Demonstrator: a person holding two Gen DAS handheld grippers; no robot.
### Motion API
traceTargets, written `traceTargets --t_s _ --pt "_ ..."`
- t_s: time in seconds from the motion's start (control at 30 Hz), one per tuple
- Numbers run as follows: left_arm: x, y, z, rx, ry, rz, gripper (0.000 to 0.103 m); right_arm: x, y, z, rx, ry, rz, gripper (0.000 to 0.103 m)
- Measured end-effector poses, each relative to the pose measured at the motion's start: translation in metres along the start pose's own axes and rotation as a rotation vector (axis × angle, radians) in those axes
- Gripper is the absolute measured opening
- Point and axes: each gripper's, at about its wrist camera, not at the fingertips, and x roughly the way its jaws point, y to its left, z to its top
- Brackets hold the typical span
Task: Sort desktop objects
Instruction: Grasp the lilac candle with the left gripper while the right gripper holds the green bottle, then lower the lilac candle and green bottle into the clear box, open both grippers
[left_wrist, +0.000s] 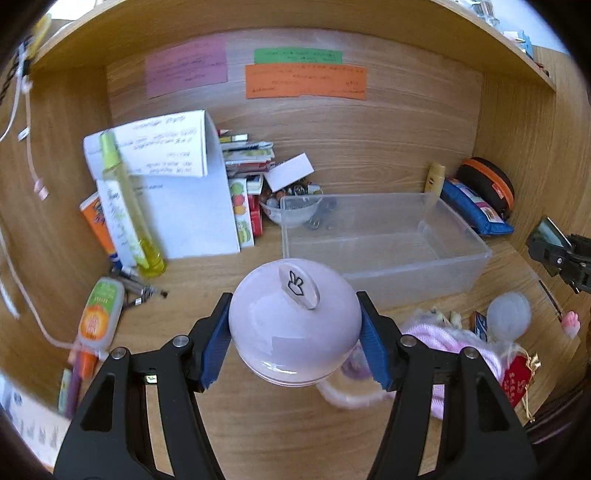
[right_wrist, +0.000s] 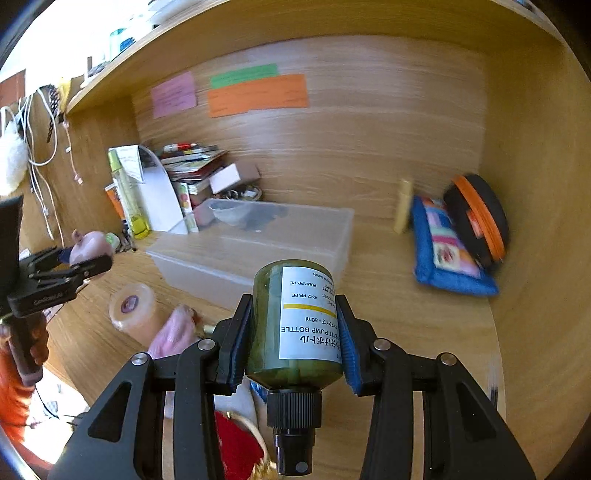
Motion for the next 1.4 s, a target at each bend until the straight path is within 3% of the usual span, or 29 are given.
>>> traceTargets --t_s 0.33,0.7,0.93,1.07,1.23,1.4 --pt "0.027 -0.006 0.052 0.048 -0.018 -0.031 0.063 0.038 0.016 0.046 -0.073 0.02 0.035 0.038" --pt "0.085 -0.018 0.081 0.056 0.072 -0.125 0.063 0.11 0.01 0.077 -0.086 0.136 0.071 0.038" --pt "0.127 -0.025 0.085 0.082 0.178 -0.183 0.063 0.165 -0.001 0.074 -0.077 0.267 0.089 0.038" --pt "0.141 -0.033 0.087 0.127 0.196 -0.204 0.062 0.187 -0.005 0.071 -0.093 0.342 0.09 0.038" --pt "0.163 -0.044 0.086 0.169 0.247 -0.217 0.062 0.2 -0.001 0.068 -0.14 0.385 0.063 0.038" --pt "0.166 -0.046 0.085 0.177 0.248 -0.213 0.062 0.204 0.008 0.064 -0.206 0.422 0.051 0.038"
